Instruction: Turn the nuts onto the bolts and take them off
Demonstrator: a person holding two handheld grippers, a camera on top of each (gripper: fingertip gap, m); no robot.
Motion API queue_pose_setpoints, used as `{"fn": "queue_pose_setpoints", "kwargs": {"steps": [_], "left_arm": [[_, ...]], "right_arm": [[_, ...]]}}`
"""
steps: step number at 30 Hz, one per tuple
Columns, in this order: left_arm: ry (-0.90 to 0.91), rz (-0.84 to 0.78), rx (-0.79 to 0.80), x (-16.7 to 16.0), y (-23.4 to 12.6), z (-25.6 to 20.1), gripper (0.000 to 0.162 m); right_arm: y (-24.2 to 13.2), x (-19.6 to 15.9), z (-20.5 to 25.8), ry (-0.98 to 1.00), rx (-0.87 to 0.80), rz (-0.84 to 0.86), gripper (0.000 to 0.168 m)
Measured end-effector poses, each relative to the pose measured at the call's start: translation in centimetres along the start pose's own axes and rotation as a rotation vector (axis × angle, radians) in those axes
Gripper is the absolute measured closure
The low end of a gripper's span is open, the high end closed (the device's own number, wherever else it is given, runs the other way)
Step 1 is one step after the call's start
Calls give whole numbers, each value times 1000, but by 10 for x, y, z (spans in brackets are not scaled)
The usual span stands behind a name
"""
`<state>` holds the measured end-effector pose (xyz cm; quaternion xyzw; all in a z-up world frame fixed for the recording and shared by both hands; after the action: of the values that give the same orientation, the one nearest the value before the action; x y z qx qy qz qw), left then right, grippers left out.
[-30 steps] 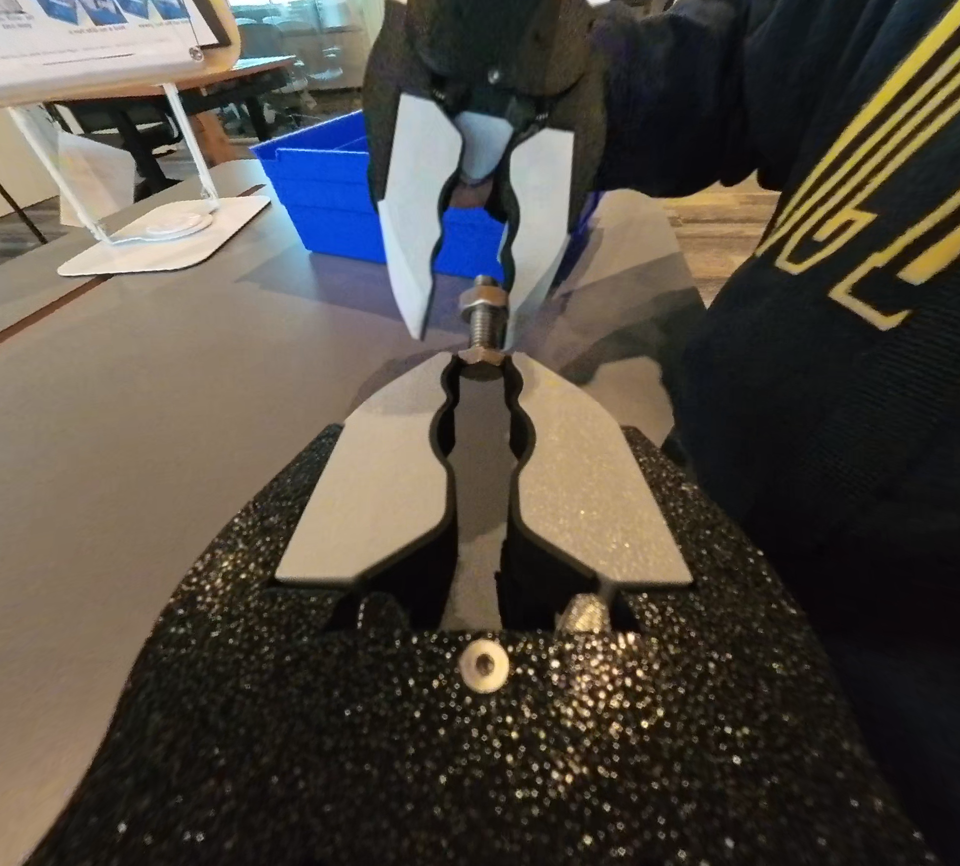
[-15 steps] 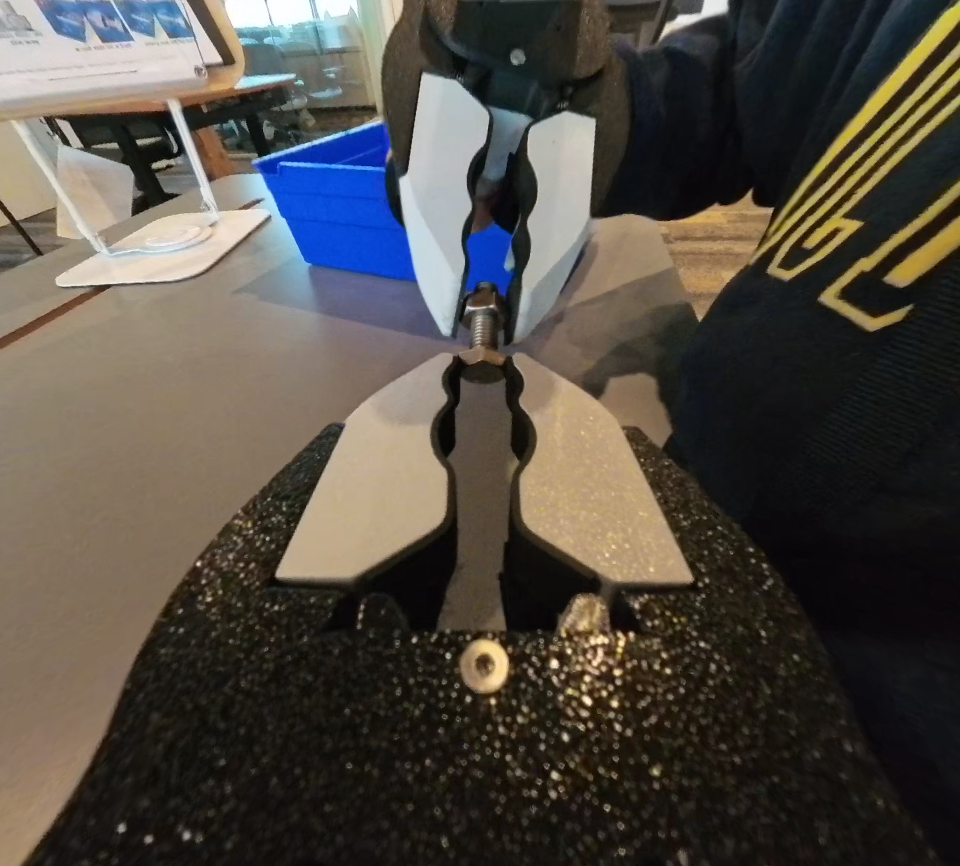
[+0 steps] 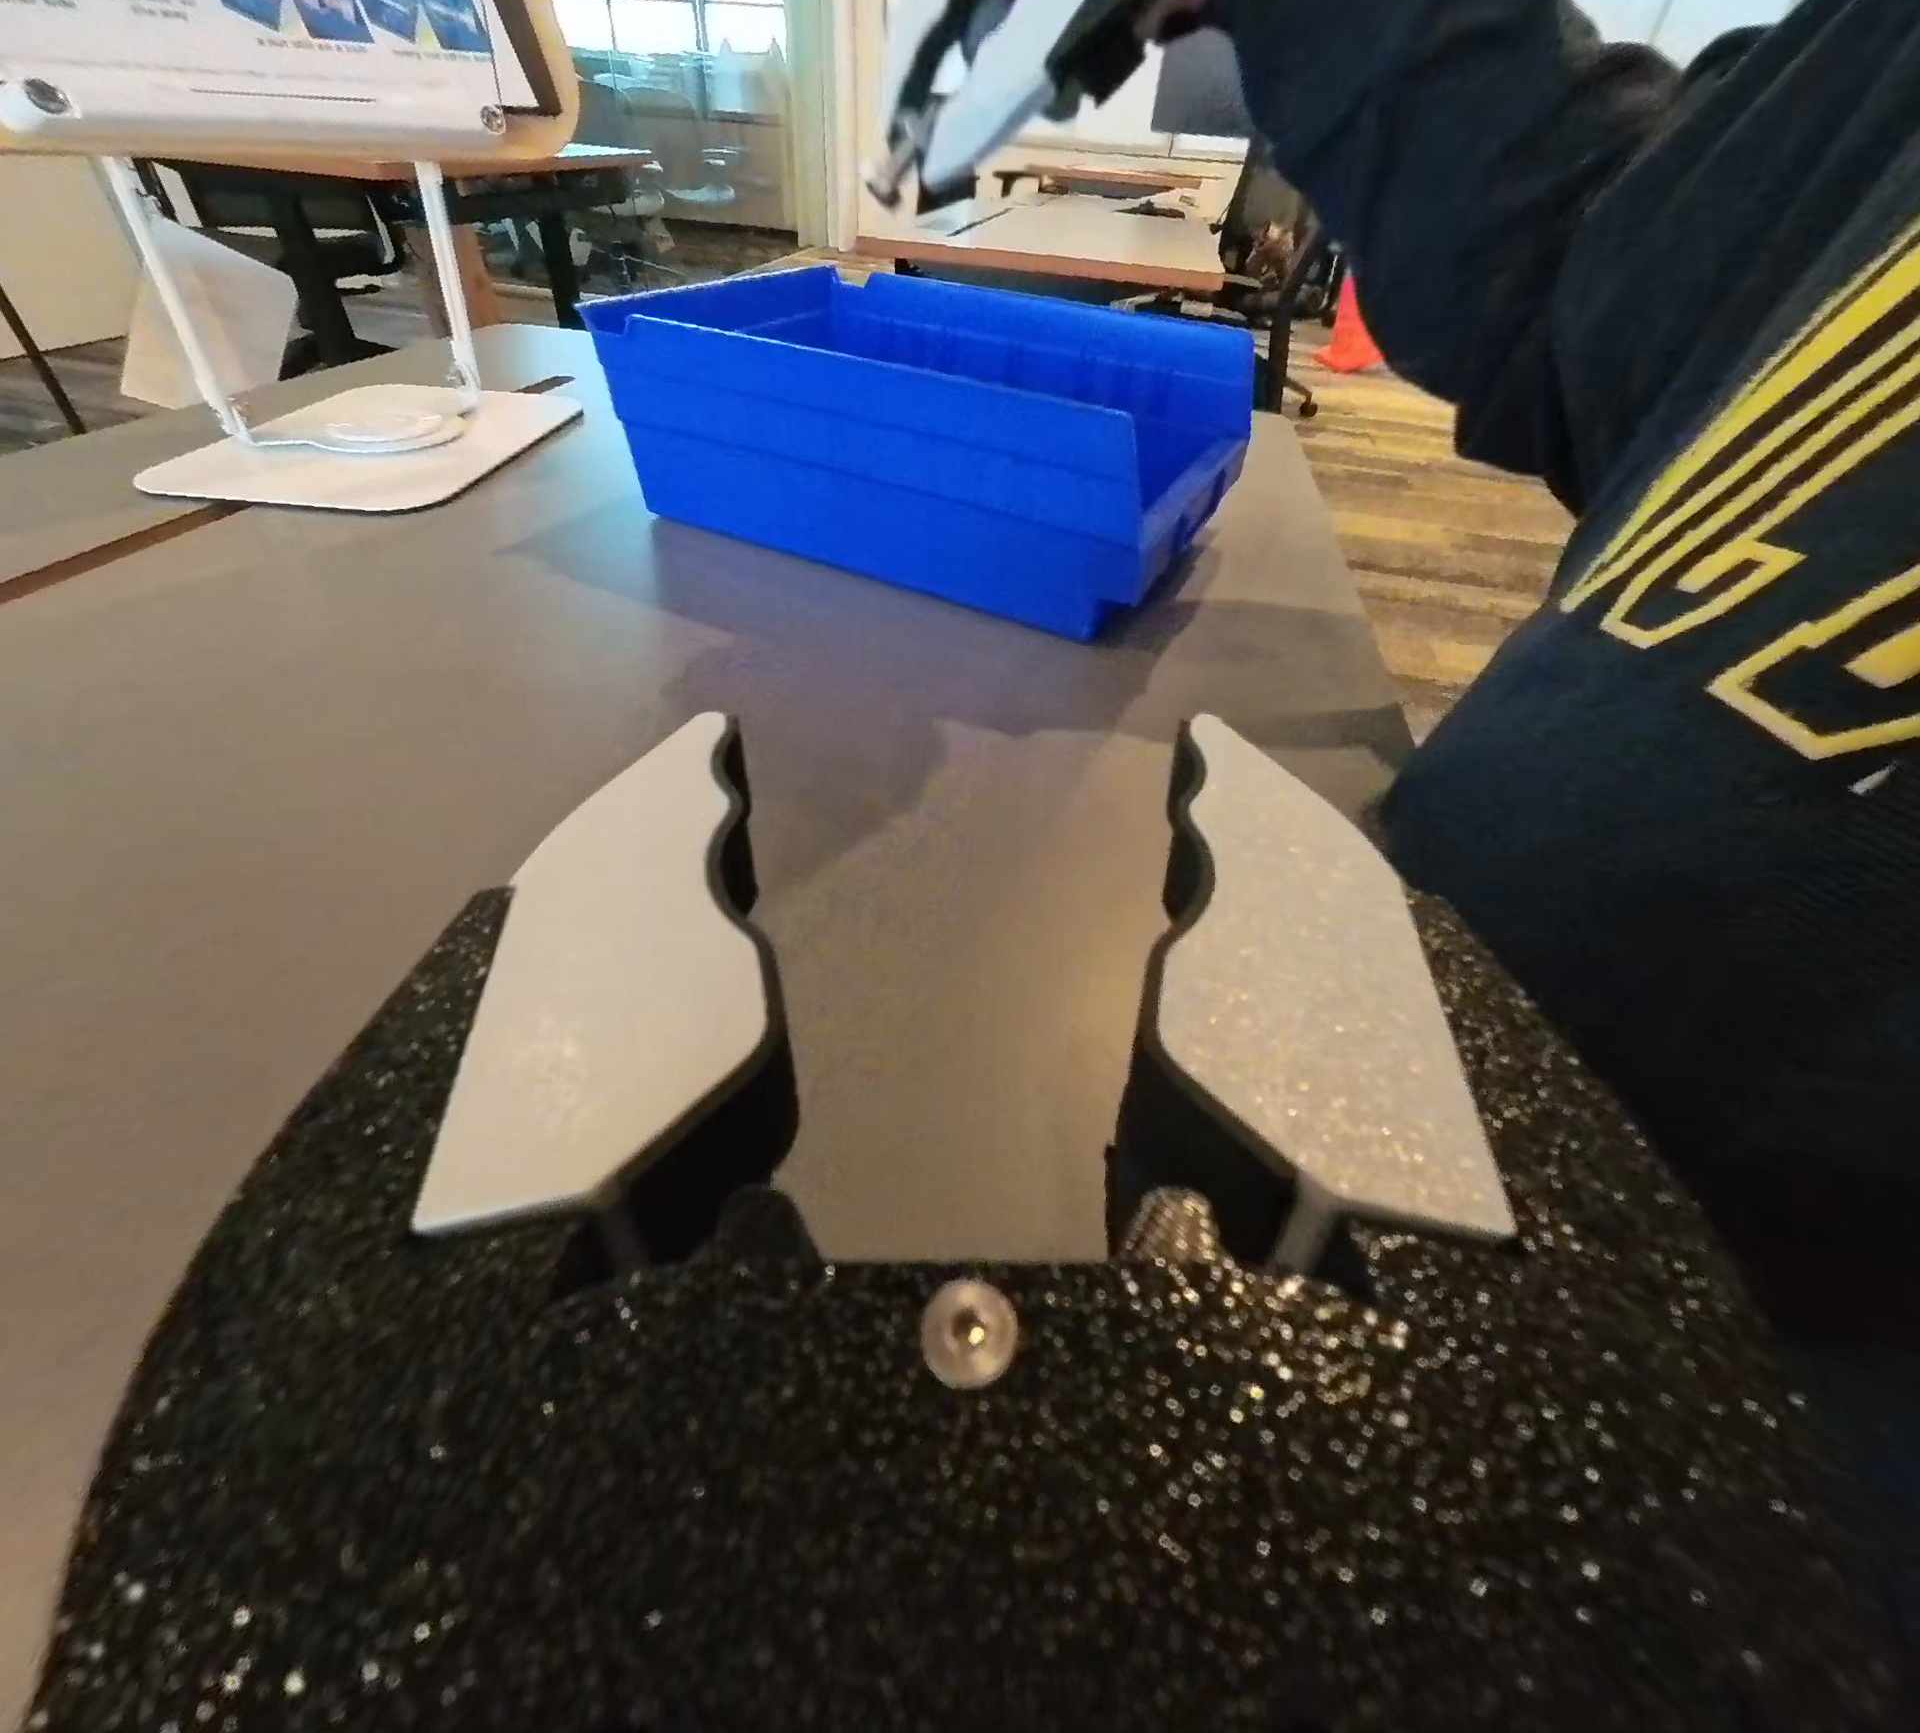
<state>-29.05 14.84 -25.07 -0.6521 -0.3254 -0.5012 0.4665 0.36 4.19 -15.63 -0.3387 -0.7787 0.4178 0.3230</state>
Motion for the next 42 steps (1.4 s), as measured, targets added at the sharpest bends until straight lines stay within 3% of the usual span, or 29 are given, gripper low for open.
{"fn": "queue_pose_setpoints", "kwargs": {"steps": [3,7,10,12,14,16,18,20,23,27,31,33,37,42], "left_arm": [[-5,1,4,0,0,1,86],[-8,-1,7,-1,0,2,87],[-10,2,4,-1,0,2,87],[-8,6,6,-1,0,2,87],[-8,7,7,-2,1,2,86],[-10,10,10,-2,1,3,86],[-9,10,19,-2,0,3,87],[-2,10,43,-2,0,5,88],[0,13,96,-2,-2,10,93],[-26,3,215,-2,-11,23,120],[10,-64,475,4,-33,40,162],[1,-26,556,-1,-37,47,162],[-43,18,564,-7,-34,52,162],[-93,91,646,-17,-37,64,162]], "right_arm": [[40,-46,10,118,258,241,149],[76,-78,57,204,716,453,149],[91,-87,72,247,858,526,149],[102,-88,71,255,823,524,148],[103,-86,67,265,778,507,132],[100,-83,56,255,643,491,124],[89,-71,35,277,417,416,132],[65,-42,17,305,149,227,144],[15,24,20,346,-128,-190,142],[-21,97,59,425,-303,-604,146],[3,138,92,509,-309,-826,160],[28,148,99,557,-261,-839,161],[70,154,100,638,-239,-845,162],[89,152,114,604,-230,-781,168]]}}
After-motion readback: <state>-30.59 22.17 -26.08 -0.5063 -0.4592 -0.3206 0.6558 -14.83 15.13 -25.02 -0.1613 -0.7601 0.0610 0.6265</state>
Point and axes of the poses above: each gripper's, where its closed fingertips meet, y out along the fingers, x out of its top, z = x × y across the jaws, the point moved 4 cm from there along -y, back along the fingers, and after that the axes turned 11 degrees about z, right-handed, at the moved point
